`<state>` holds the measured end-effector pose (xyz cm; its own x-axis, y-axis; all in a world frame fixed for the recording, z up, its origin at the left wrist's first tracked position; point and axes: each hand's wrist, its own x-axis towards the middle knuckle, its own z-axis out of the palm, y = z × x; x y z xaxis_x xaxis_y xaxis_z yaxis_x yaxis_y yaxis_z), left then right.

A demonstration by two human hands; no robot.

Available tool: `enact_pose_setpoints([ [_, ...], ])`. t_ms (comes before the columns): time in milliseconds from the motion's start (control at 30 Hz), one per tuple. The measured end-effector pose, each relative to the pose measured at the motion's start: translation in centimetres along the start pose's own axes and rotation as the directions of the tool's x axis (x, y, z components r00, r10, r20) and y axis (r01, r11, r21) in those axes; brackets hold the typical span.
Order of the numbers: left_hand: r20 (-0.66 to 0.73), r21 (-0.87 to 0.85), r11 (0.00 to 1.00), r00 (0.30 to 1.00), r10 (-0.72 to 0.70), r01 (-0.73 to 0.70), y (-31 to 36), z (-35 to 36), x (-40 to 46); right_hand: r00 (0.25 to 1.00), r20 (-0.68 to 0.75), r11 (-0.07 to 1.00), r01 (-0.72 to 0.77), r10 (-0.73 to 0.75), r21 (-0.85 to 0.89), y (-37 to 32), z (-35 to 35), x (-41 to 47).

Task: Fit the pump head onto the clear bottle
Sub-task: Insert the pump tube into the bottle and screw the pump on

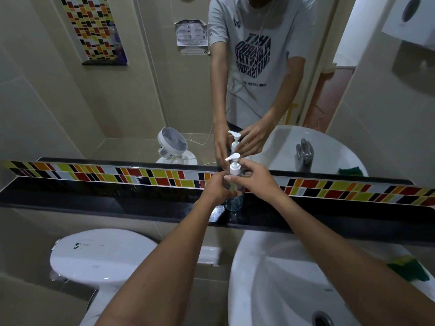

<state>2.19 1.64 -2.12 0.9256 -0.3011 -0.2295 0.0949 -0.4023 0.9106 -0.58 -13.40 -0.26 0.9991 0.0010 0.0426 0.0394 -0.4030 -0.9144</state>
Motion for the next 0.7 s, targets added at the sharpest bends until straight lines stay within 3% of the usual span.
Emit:
enact_pose_setpoints([
  [233, -0.004, 0.087, 0.995, 0.999, -0.053, 0.053, 0.2, 0.0, 0.0, 0.989, -0.146, 0.997, -0.012, 0.023, 0.072, 1.8, -0.3, -1.2],
  [500, -0.020, 0.073, 0.997, 0.999, -0.027, 0.029, 0.1, 0.1, 0.1, 1.000, 0.003, 0.994, 0.005, -0.005, 0.105, 0.4, -0.2, 0.1],
  [700, -0.002, 0.089, 0.994, 0.998, -0.056, 0.056, 0.6, 0.1, -0.1, 0.985, -0.172, 0.989, 0.016, 0.010, 0.149, 1.1, -1.0, -0.9],
])
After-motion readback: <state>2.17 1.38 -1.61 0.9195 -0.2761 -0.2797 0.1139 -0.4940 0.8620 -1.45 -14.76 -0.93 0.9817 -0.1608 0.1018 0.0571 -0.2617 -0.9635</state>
